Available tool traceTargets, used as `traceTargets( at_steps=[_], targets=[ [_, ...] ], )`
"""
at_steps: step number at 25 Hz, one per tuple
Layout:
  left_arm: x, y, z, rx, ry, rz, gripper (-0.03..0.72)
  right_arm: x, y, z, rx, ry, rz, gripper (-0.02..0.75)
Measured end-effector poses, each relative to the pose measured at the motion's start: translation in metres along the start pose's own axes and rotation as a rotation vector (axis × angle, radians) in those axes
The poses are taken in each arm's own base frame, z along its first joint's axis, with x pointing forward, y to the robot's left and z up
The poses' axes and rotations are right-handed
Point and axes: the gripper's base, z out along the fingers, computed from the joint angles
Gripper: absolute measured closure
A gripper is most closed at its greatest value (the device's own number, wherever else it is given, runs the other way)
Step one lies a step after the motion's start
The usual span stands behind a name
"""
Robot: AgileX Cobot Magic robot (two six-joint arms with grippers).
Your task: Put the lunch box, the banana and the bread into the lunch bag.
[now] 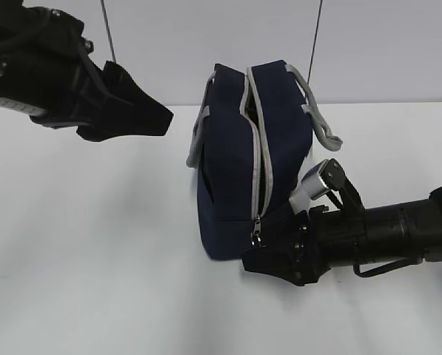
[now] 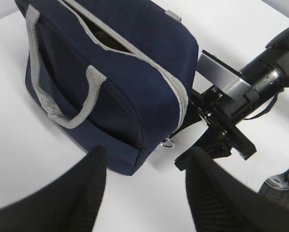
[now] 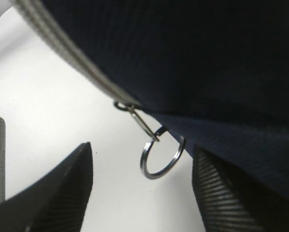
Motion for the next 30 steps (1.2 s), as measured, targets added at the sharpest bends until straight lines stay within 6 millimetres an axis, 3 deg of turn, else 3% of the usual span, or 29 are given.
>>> traceTargets(
  at_steps=[6, 21, 30],
  targets=[
    [0.0, 0.0, 0.0, 0.001, 0.001, 0.0, 0.308, -0.004, -0.002, 0.0, -0.002, -0.013, -0.012, 0.274],
    [0.0, 0.0, 0.0, 0.003, 0.005, 0.0, 0.308, -0.007, -0.008, 0.001, 0.038, 0.009, -0.027, 0.538],
    [0.0, 0.0, 0.0, 0.003, 0.005, 0.0, 0.308, -0.004, -0.011, 0.001, 0.067, 0.042, -0.028, 0.582]
  ],
)
